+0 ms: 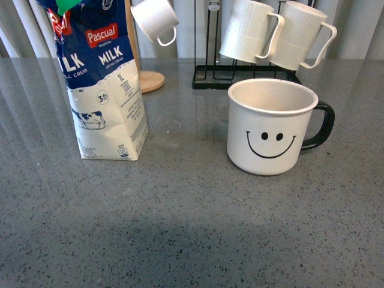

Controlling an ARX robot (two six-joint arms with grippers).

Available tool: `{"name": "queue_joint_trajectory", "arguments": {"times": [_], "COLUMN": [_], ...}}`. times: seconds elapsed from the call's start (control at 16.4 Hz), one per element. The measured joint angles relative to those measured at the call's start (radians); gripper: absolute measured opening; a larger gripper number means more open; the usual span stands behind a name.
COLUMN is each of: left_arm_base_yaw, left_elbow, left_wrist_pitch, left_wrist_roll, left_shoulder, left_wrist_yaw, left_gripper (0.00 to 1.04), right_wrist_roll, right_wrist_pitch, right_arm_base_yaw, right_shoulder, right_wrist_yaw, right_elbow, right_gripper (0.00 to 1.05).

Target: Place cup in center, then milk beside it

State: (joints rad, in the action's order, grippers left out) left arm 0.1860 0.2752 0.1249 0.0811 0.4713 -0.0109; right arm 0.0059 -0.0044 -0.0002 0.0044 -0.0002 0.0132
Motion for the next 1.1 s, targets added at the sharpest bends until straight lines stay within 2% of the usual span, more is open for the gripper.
{"name": "queue_joint_trajectory", "arguments": {"times": [0.12, 0.31, 0.49, 0.79, 0.85, 1.1], "left_arm_base_yaw": [0.012, 0.043, 0.041, 0.031, 0.033, 0.058], "left_elbow": [0.073, 0.209, 0.322, 0.447, 0.475, 0.479], "left_wrist_pitch": [0.14, 0.227, 0.244, 0.272, 0.307, 0.341], "left_wrist_roll": [0.032, 0.054, 0.078, 0.093, 0.095, 0.068], "left_shoulder": [0.211, 0.474, 0.61, 0.826, 0.931, 0.963], "left_wrist_yaw": [-0.069, -0.106, -0.158, -0.161, -0.138, -0.088], "left_gripper": [0.98, 0.98, 0.98, 0.98, 0.9, 0.53], "right_wrist_roll": [0.0, 0.0, 0.0, 0.0, 0.0, 0.0], "right_wrist_pitch": [0.0, 0.0, 0.0, 0.0, 0.0, 0.0], "right_arm_base_yaw": [0.0, 0.0, 0.0, 0.0, 0.0, 0.0], "right_shoulder": [0.0, 0.0, 0.0, 0.0, 0.0, 0.0], "right_wrist_yaw": [0.0, 0.0, 0.0, 0.0, 0.0, 0.0], "right_elbow": [0.0, 0.0, 0.0, 0.0, 0.0, 0.0], "right_gripper": [0.98, 0.98, 0.98, 0.98, 0.98, 0.98]}}
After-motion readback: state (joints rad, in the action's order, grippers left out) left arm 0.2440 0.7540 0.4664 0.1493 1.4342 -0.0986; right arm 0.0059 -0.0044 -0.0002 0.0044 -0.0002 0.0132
